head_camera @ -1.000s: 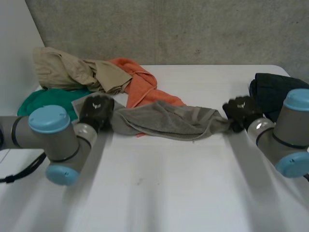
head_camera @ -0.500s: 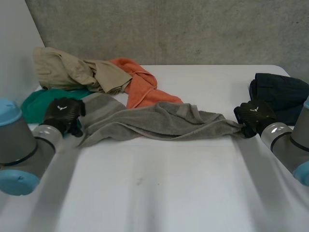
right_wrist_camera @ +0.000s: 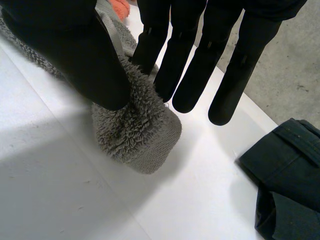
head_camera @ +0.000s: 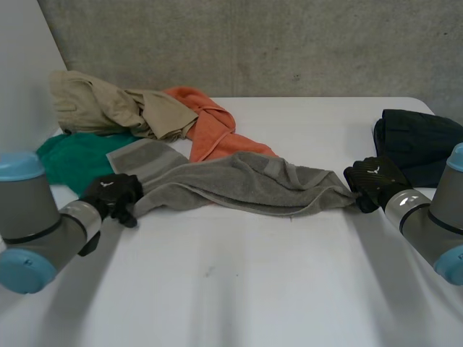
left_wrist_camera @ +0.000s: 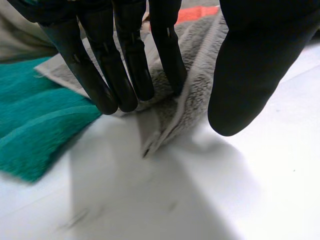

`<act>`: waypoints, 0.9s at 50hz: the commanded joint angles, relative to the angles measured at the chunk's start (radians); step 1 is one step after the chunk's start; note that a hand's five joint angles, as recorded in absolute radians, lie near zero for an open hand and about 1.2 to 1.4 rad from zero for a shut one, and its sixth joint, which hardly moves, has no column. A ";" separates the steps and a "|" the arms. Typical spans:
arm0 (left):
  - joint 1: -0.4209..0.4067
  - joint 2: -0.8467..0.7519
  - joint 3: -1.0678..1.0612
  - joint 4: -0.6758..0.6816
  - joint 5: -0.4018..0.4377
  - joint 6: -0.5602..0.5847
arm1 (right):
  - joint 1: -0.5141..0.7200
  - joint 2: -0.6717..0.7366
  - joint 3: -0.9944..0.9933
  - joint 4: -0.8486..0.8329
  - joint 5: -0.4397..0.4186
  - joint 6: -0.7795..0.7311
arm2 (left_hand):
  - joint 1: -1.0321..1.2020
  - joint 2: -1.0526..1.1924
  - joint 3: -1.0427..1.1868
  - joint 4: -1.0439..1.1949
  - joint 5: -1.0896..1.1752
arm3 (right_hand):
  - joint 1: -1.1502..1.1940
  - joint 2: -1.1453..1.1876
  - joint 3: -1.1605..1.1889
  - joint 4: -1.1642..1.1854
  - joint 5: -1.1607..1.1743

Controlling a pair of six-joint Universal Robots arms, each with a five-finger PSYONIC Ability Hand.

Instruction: Fold the laundry.

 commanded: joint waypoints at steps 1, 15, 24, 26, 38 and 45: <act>-0.095 -0.069 0.092 0.012 -0.050 -0.015 | -0.005 -0.012 0.004 0.000 0.004 -0.004 | 0.630 0.625 0.625 0.634 0.632 | 0.282 0.219 0.201 0.196 0.243; -0.056 0.374 0.104 -0.103 -0.061 -0.068 | -0.082 -0.342 -0.092 0.234 0.042 0.001 | 0.633 0.628 0.628 0.637 0.635 | 0.282 0.219 0.201 0.196 0.243; 0.065 0.652 0.237 -0.224 0.050 -0.117 | -0.201 -0.489 -0.458 0.658 0.028 0.033 | 0.633 0.628 0.628 0.637 0.635 | 0.282 0.219 0.201 0.196 0.243; 0.082 0.643 0.265 -0.265 0.051 -0.116 | -0.212 -0.475 -0.524 0.739 0.012 0.033 | 0.633 0.628 0.628 0.637 0.635 | 0.282 0.219 0.201 0.196 0.243; -0.005 0.256 0.343 -0.304 0.015 0.057 | -0.139 -0.296 -0.538 0.738 -0.001 -0.045 | 0.633 0.628 0.628 0.637 0.635 | 0.282 0.219 0.201 0.196 0.243; -0.068 0.065 0.590 -0.066 -0.048 0.097 | -0.062 -0.149 -0.585 0.274 0.083 -0.024 | 0.633 0.628 0.628 0.637 0.635 | 0.282 0.219 0.201 0.196 0.243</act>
